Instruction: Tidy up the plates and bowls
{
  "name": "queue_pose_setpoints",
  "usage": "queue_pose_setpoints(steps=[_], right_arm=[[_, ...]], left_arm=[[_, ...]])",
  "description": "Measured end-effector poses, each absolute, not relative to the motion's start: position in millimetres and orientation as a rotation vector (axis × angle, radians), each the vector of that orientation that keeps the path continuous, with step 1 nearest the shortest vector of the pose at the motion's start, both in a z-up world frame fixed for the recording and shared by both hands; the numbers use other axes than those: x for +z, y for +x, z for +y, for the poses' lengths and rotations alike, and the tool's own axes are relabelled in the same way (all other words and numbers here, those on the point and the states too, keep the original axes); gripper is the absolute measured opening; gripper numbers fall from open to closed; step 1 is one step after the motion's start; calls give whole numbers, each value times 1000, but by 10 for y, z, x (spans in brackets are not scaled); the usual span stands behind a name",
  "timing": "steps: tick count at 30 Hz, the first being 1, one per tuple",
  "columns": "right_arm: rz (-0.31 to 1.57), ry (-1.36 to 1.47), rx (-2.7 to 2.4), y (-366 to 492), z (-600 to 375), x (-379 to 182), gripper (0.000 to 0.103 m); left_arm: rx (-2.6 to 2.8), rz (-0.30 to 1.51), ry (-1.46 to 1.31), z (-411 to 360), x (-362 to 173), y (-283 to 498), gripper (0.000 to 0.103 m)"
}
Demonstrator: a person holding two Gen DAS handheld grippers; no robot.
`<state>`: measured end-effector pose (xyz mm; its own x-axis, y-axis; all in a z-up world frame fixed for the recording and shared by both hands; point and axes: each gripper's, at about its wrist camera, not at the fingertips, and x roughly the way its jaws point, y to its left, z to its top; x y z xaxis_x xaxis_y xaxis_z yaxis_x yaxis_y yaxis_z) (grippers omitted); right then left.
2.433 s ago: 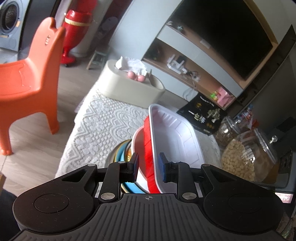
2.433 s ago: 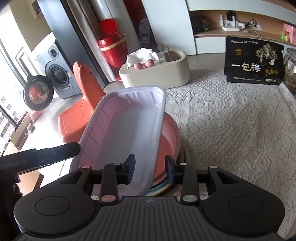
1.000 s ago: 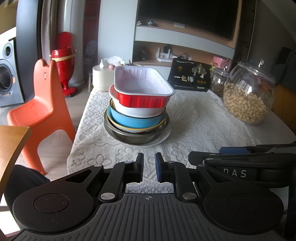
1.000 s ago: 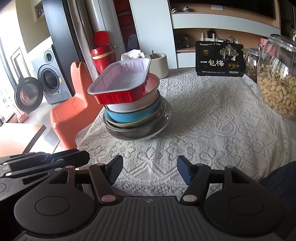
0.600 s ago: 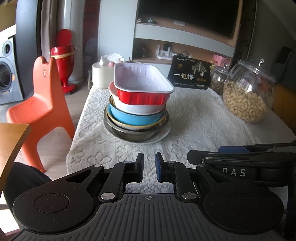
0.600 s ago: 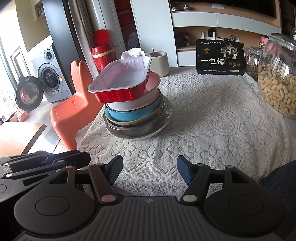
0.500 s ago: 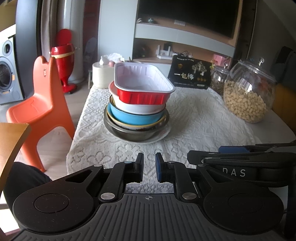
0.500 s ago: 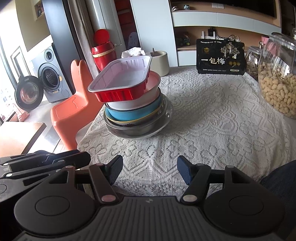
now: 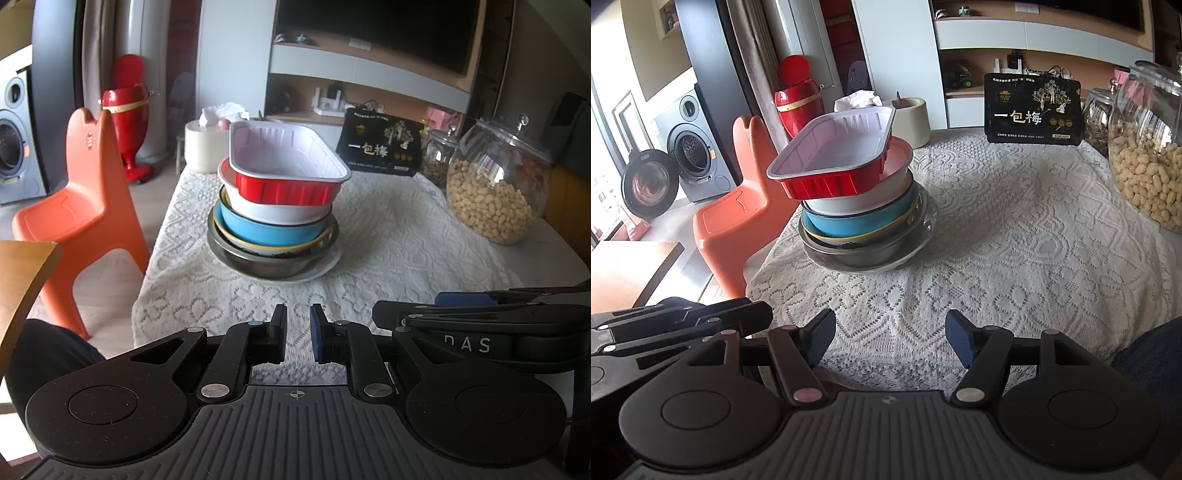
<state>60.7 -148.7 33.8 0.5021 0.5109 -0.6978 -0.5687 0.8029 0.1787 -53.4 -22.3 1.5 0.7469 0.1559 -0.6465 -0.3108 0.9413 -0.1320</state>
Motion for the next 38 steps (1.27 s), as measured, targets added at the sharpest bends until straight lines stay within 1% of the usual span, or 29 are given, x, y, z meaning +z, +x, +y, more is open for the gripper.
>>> queue_pose_setpoints(steps=[33, 35, 38], right_arm=[[821, -77, 664, 588, -1484, 329, 67], [821, -79, 670, 592, -1486, 326, 67], [830, -69, 692, 650, -1486, 311, 67]], left_arm=[[268, 680, -274, -223, 10, -545, 16], [248, 675, -304, -188, 11, -542, 15], [241, 671, -367, -91, -24, -528, 16]])
